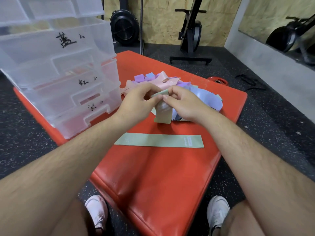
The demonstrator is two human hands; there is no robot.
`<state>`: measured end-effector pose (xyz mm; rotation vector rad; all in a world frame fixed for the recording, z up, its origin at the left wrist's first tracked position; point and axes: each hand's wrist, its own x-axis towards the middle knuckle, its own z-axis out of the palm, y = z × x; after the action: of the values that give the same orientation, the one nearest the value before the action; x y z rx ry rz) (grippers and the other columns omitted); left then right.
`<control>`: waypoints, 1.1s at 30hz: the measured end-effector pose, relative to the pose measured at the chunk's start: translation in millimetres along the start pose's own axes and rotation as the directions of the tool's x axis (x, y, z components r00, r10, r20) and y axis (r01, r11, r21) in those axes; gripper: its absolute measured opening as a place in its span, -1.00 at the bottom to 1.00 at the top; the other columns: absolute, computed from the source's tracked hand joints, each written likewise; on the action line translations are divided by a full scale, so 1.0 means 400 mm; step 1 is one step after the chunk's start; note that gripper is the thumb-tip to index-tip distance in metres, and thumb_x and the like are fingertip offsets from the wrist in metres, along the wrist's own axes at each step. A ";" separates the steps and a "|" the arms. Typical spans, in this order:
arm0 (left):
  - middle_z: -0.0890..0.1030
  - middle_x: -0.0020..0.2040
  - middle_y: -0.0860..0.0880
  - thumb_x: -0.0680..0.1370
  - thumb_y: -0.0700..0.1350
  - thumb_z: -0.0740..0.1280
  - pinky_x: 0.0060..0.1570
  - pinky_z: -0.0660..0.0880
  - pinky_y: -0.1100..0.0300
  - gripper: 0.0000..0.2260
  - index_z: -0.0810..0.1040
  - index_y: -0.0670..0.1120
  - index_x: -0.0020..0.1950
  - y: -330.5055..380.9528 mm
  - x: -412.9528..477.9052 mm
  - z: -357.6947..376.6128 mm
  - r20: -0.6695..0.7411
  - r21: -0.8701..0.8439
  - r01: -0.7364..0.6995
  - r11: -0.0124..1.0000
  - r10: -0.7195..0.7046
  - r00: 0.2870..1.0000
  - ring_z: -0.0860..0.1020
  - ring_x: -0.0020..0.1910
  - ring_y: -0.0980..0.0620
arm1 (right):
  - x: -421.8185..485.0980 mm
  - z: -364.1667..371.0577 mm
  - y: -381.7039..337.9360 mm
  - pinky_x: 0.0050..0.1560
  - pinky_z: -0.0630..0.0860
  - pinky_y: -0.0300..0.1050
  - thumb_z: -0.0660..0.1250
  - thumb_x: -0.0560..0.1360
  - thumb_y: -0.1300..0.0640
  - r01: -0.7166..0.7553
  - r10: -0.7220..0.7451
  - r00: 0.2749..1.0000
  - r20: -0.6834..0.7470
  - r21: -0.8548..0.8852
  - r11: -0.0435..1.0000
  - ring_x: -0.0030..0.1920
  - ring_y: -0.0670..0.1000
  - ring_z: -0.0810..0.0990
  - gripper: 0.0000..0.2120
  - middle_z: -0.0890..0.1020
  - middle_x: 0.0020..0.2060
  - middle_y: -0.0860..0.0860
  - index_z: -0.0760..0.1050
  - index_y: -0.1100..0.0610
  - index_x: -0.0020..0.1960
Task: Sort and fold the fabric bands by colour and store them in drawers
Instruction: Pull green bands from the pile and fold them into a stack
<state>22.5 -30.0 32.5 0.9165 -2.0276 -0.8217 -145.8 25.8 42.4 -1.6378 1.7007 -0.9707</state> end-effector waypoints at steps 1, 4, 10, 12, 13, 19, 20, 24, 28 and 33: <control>0.62 -0.19 0.05 0.55 -0.13 0.39 -0.19 0.45 0.26 -0.97 0.61 -0.03 -0.02 -0.005 0.001 -0.001 0.003 -0.026 0.029 0.999 -0.028 1.000 0.49 -0.27 0.20 | 0.000 0.005 0.002 -0.36 0.34 -0.41 0.26 0.65 0.09 0.005 -0.005 1.000 0.000 0.003 1.000 -0.44 -0.28 0.43 -0.89 0.51 -0.46 -0.26 0.48 0.04 -0.05; 0.64 -0.21 0.02 0.52 -0.18 0.37 -0.19 0.48 0.18 -0.90 0.53 0.01 -0.13 -0.014 -0.004 -0.008 0.014 -0.106 0.118 0.987 -0.117 0.993 0.54 -0.26 0.14 | 0.001 0.015 0.000 -0.26 0.40 -0.38 0.29 0.64 0.01 -0.002 0.002 1.000 0.002 -0.013 1.000 -0.27 -0.25 0.50 -0.89 0.58 -0.21 -0.15 0.52 0.03 0.05; 0.63 -0.25 0.00 0.56 -0.17 0.33 -0.29 0.50 0.19 -0.95 0.54 -0.06 0.00 -0.016 -0.022 -0.027 0.094 -0.073 0.170 0.983 -0.163 0.982 0.53 -0.36 0.18 | -0.001 0.038 0.006 -0.27 0.37 -0.20 0.25 0.65 -0.03 0.041 -0.027 0.996 0.083 -0.177 0.983 -0.29 -0.10 0.44 -0.80 0.51 -0.25 -0.08 0.45 0.02 -0.11; 0.64 -0.21 -0.07 0.59 -0.13 0.34 -0.27 0.53 0.11 -0.97 0.56 -0.01 -0.01 -0.025 -0.023 -0.038 0.116 -0.058 0.152 0.987 -0.145 0.983 0.53 -0.33 0.08 | 0.000 0.042 0.005 -0.24 0.39 -0.15 0.27 0.64 -0.02 0.066 -0.050 0.994 0.096 -0.173 0.983 -0.28 -0.08 0.45 -0.79 0.51 -0.26 -0.06 0.48 0.11 -0.06; 0.63 -0.22 -0.07 0.59 -0.13 0.36 -0.26 0.53 0.08 -0.95 0.56 0.01 -0.05 -0.030 -0.023 -0.044 0.113 -0.067 0.145 0.987 -0.137 0.984 0.52 -0.33 0.05 | 0.000 0.042 0.004 -0.24 0.38 -0.15 0.29 0.63 -0.02 0.072 -0.053 0.993 0.109 -0.175 0.982 -0.29 -0.08 0.44 -0.78 0.50 -0.27 -0.06 0.49 0.14 -0.03; 0.64 -0.22 -0.07 0.56 -0.16 0.37 -0.27 0.52 0.08 -0.87 0.53 0.02 -0.16 -0.051 -0.034 -0.085 0.046 -0.146 0.227 0.963 -0.222 0.974 0.54 -0.32 0.00 | 0.006 0.021 0.022 -0.27 0.37 -0.22 0.44 0.54 0.02 0.065 -0.032 0.982 0.187 -0.170 0.983 -0.35 -0.13 0.42 -0.79 0.49 -0.33 -0.09 0.53 0.16 -0.03; 0.63 -0.22 -0.06 0.58 -0.18 0.36 -0.31 0.50 0.16 -0.88 0.51 -0.02 -0.14 -0.055 -0.035 -0.092 0.025 -0.172 0.252 0.952 -0.251 0.968 0.54 -0.34 0.03 | 0.007 0.013 0.030 -0.26 0.39 -0.24 0.45 0.53 0.02 0.056 -0.018 0.980 0.196 -0.191 0.980 -0.35 -0.16 0.44 -0.83 0.52 -0.32 -0.12 0.54 0.11 -0.05; 0.62 -0.25 -0.02 0.59 -0.19 0.36 -0.39 0.44 0.30 -0.85 0.51 -0.03 -0.16 -0.075 -0.038 -0.139 -0.051 -0.257 0.330 0.908 -0.353 0.934 0.53 -0.37 0.12 | 0.009 -0.022 0.078 -0.15 0.47 -0.09 0.50 0.47 -0.01 0.002 0.071 0.979 0.189 -0.360 0.933 -0.25 -0.05 0.51 -0.81 0.58 -0.20 -0.05 0.54 0.03 -0.05; 0.62 -0.20 -0.10 0.57 -0.19 0.37 -0.26 0.50 0.11 -0.87 0.53 -0.04 -0.16 -0.102 -0.042 -0.187 -0.077 -0.307 0.368 0.878 -0.408 0.910 0.56 -0.23 -0.08 | -0.001 -0.080 0.103 -0.15 0.45 -0.07 0.49 0.48 -0.03 -0.069 0.158 0.979 0.131 -0.513 0.856 -0.21 -0.03 0.50 -0.82 0.56 -0.23 -0.08 0.56 0.03 -0.06; 0.60 -0.33 0.01 0.57 -0.21 0.38 -0.40 0.45 0.25 -0.82 0.50 -0.04 -0.21 -0.121 -0.062 -0.170 -0.015 -0.248 0.425 0.870 -0.442 0.897 0.52 -0.37 0.08 | -0.034 -0.154 0.103 -0.20 0.46 -0.15 0.50 0.48 -0.05 -0.157 0.211 0.973 0.098 -0.393 0.906 -0.23 -0.11 0.55 -0.84 0.61 -0.21 -0.12 0.60 -0.02 -0.02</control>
<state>105.9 -52.3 20.7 1.2625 -1.6314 -1.2285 -218.8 45.3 42.4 -1.6945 1.9963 -0.4378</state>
